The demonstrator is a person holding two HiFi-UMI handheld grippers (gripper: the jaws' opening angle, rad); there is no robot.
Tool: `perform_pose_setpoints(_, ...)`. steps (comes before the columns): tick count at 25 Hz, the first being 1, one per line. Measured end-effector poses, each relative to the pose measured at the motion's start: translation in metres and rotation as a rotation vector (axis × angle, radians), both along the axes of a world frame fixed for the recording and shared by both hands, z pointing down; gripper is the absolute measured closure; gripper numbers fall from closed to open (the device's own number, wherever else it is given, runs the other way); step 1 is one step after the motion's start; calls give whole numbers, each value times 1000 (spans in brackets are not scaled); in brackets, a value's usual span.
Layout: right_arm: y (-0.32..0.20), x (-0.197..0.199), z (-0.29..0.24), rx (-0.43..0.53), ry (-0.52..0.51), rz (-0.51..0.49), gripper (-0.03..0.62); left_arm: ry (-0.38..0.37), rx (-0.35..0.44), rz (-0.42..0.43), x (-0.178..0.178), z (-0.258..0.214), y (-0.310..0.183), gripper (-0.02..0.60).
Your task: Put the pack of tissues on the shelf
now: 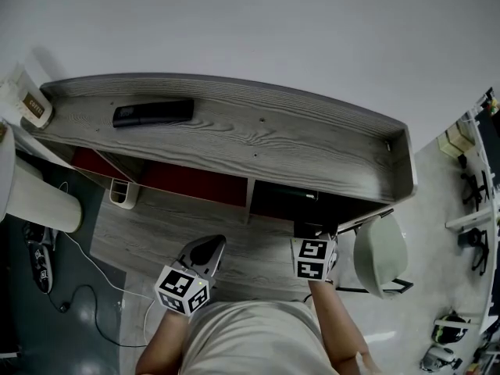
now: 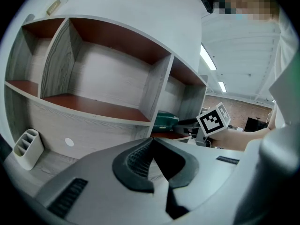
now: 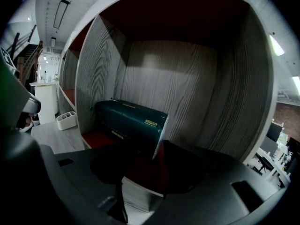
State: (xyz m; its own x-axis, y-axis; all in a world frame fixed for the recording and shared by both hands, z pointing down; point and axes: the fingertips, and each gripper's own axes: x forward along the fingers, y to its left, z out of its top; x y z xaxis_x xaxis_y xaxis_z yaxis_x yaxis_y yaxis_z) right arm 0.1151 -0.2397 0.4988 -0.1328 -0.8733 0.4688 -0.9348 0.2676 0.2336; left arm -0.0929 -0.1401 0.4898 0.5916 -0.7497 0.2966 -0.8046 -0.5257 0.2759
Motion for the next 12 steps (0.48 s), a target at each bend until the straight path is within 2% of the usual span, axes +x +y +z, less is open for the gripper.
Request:
perform_pose_setpoints(3, 14, 2, -9, 31, -34, -3, 378, -2, 16, 11, 3, -6, 5, 568)
perform_pose_setpoints(8, 43, 6, -23, 72, -137, -39, 442, -4, 26, 31, 7, -10, 12, 568)
perform_pose_setpoints(11, 61, 15, -29, 85, -195, -36, 503, -4, 27, 48, 11, -10, 15, 568)
perform_pose_setpoints(12, 67, 17, -32, 86, -218, -36, 543, -4, 28, 53, 13, -10, 15, 568)
